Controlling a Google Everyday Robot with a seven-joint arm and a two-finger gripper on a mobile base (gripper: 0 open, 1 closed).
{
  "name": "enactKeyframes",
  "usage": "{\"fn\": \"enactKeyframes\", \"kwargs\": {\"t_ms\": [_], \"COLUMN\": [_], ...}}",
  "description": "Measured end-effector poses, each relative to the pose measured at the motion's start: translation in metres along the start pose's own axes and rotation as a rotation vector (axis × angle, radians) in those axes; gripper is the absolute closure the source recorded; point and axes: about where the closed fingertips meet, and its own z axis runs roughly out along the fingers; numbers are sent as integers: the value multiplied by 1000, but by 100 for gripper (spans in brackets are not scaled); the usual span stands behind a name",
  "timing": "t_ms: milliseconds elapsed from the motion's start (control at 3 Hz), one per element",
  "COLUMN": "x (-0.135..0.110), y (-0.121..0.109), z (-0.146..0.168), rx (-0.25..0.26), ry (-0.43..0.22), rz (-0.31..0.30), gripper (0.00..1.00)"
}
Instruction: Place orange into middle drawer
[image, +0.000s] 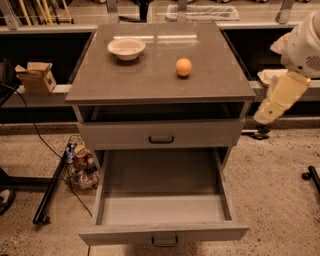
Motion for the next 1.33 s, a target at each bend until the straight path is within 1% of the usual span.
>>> {"fn": "enactKeyframes", "kwargs": {"t_ms": [333, 667, 1000, 1333], "x": [-5, -5, -12, -24], "y": [-34, -34, -46, -73], "z": [23, 23, 35, 55], "rx": [2, 2, -2, 6], "ry": [-101, -101, -132, -201], "rz": [143, 143, 190, 260], "gripper": [0, 0, 0, 0]}}
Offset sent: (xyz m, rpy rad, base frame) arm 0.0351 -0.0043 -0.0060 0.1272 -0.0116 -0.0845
